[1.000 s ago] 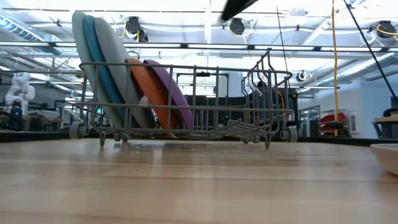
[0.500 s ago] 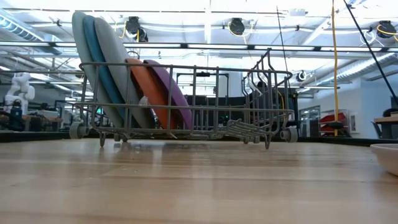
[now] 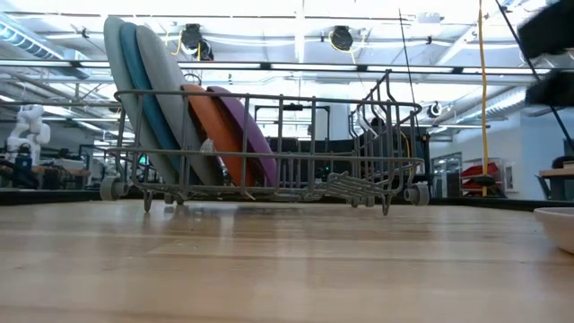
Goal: Sort dishes
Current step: Put the white plate in the dish rack
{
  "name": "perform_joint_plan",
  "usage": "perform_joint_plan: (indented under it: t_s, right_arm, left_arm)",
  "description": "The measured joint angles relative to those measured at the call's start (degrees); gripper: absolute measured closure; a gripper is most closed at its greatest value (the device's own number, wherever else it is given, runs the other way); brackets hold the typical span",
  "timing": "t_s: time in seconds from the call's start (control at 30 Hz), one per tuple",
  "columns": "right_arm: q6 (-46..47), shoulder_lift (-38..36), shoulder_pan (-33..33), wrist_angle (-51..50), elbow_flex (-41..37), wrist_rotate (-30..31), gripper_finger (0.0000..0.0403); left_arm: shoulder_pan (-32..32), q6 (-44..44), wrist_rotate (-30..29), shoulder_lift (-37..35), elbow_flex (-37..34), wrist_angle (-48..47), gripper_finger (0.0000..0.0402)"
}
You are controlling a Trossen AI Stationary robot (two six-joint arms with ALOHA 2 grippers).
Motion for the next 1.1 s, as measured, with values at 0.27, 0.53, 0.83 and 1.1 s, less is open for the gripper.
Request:
perform_joint_plan:
  t_s: [0.27, 0.53, 0.83, 1.1]
  right_arm:
    - [-3.21, -0.09, -4.03, 9.16, -9.10, -3.22, 0.0226]
    - [-6.75, -0.09, -6.00, 14.53, -11.27, -4.78, 0.0298]
    - [-8.49, -0.15, -5.98, 18.65, -11.19, -3.43, 0.0396]
    - [-13.23, -0.09, -6.07, 13.44, -2.49, 2.33, 0.0400]
  left_arm:
    - [-6.24, -0.13, -8.69, 0.73, 0.00, -1.79, 0.0281]
    - [-6.44, -0.07, -10.99, 0.76, 0.00, -3.92, 0.0281]
    - [-5.45, -0.13, -13.47, 0.79, 0.00, -7.75, 0.0281]
    - [-3.86, 1.96, -13.43, 0.79, 0.00, -8.46, 0.0281]
